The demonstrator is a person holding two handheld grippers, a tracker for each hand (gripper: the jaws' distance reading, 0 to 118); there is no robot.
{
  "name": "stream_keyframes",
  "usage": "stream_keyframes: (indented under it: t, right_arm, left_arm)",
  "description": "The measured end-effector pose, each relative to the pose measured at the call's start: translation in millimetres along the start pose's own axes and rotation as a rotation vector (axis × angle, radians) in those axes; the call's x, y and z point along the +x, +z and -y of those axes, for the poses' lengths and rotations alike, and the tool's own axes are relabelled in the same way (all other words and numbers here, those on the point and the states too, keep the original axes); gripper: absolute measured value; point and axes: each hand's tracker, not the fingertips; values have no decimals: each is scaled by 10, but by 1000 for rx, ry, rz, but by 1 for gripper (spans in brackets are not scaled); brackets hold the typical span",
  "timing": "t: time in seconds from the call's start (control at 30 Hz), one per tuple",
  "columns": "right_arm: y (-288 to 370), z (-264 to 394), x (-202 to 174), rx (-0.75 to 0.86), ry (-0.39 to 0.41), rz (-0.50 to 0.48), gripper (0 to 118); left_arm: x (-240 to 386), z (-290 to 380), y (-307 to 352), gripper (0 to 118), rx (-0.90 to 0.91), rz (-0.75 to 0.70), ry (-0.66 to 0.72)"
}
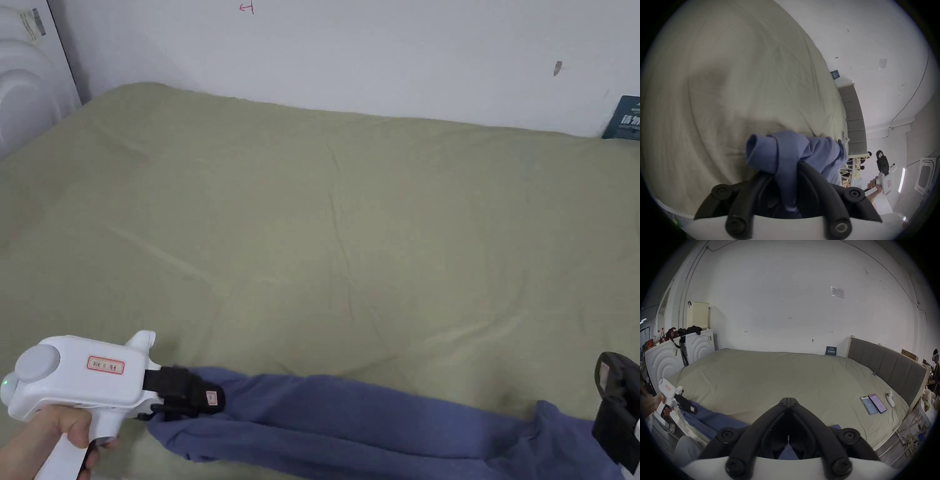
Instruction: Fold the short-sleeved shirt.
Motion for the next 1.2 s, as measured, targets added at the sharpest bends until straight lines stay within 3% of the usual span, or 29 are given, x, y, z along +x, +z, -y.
stream_keyframes:
  t: [0.2, 0.5, 0.7, 0.97, 1.2]
  right_arm:
    - [19, -28, 94, 6, -9, -3, 1]
    - [44, 11, 299, 12, -7, 8, 1]
    - [81, 69, 382, 13, -34, 11, 1]
    - [156, 166, 538, 3, -68, -5, 1]
    - [198, 188, 652, 1, -95, 6, 1]
  left_arm:
    - [44, -43, 195, 9, 74, -2, 68]
    - [99, 26, 837, 9, 188, -151, 117]
    - [888, 139, 792, 9, 192, -320, -90]
    - [2039, 348, 142, 9, 56, -345, -286]
    - [2352, 482, -1018, 9, -20, -387, -358]
